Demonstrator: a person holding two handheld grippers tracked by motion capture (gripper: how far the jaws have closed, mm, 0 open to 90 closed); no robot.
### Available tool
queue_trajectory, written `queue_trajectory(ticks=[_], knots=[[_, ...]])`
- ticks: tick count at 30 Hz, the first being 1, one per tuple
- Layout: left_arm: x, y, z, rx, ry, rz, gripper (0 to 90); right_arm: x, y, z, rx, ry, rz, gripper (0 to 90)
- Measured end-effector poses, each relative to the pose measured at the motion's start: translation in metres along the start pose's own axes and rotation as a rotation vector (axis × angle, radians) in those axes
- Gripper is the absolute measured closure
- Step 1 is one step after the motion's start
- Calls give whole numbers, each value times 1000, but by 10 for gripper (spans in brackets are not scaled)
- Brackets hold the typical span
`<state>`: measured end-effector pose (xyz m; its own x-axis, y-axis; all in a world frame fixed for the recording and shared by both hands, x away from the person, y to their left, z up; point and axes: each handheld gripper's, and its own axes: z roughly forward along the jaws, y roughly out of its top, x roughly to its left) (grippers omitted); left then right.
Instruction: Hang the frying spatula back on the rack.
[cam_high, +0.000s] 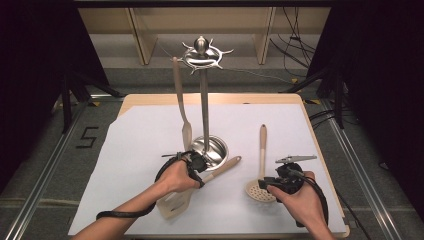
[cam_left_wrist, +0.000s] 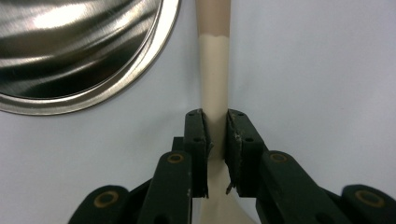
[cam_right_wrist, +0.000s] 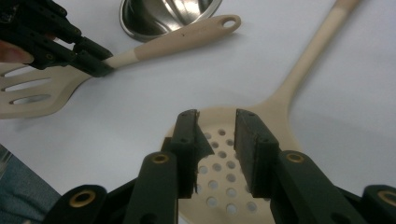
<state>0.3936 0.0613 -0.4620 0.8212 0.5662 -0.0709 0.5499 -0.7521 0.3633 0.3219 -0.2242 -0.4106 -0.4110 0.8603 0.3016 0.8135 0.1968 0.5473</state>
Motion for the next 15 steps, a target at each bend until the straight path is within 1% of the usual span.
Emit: queue_trajectory(ticks=[1, 2, 3, 4, 5, 6, 7, 8, 9, 10, 11, 12, 13, 14, 15], knots=[[0, -2, -2, -13, 0, 3, 788, 0, 0, 0, -17, -16, 9, 701], [1, -3, -4, -20, -4, 14, 788, 0, 0, 0, -17, -16, 9, 701], [0, -5, -6, -42, -5, 11, 788, -1, 1, -1, -12, -14, 5, 701], [1, -7, -8, -58, -5, 19, 787, -2, 1, -1, -11, -22, -7, 701], [1, -8, -9, -75, -2, 20, 788, -1, 1, -3, -1, -19, 14, 701], [2, -11, -12, -101, -6, 26, 788, -1, 1, -2, -11, -21, 14, 701], [0, -14, -13, -134, -12, 12, 787, -1, 0, 0, -51, -21, 23, 701], [-1, -16, -16, -164, -20, 15, 787, -2, 1, -2, -24, -3, 21, 701], [0, -19, -20, -172, -21, 30, 787, -2, 1, -4, -10, -33, 17, 701], [-1, -21, -23, -182, -21, 39, 787, -2, 1, -3, -27, -30, 16, 701], [-1, -23, -27, -203, -23, 53, 787, -2, 0, -1, -52, -23, 18, 701], [-1, -26, -33, -228, -18, 71, 787, -5, 1, -1, -69, -7, -19, 700], [-1, -28, -38, -241, -9, 73, 787, -4, 2, -3, -47, -36, -17, 700], [-1, -30, -42, -271, -2, 81, 787, -4, 2, -3, -49, -34, -16, 699], [-3, -33, -45, -327, 7, 62, 787, -4, 2, -3, -54, -35, -21, 698]])
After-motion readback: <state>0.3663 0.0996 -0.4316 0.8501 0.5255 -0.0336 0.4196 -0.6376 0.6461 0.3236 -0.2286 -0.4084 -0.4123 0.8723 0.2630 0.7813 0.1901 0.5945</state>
